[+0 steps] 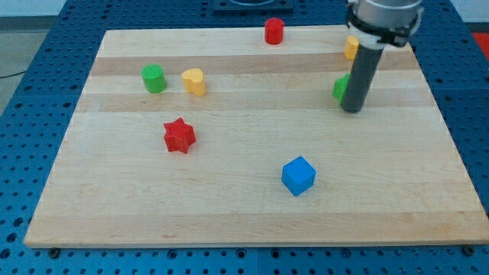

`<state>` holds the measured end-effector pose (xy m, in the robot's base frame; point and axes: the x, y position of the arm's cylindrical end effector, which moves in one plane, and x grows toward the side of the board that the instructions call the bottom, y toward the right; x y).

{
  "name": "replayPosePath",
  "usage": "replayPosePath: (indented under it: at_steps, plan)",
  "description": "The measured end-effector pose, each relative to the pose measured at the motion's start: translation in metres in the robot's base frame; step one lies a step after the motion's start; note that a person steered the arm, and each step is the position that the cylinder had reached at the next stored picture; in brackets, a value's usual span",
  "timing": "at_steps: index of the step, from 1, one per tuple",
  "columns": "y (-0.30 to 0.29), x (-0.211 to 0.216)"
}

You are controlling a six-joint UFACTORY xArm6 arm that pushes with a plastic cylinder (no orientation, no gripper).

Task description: Nudge the green star up a bit

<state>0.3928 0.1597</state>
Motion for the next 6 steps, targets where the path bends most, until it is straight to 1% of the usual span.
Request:
replayPosePath:
  at_steps: [1,2,3,5,6]
  plan:
    - [0.004,-0.033]
    - [0.004,-0.037]
    - [-0.005,0.005]
    - [-0.006,-0.039]
    - [-0.006,-0.042]
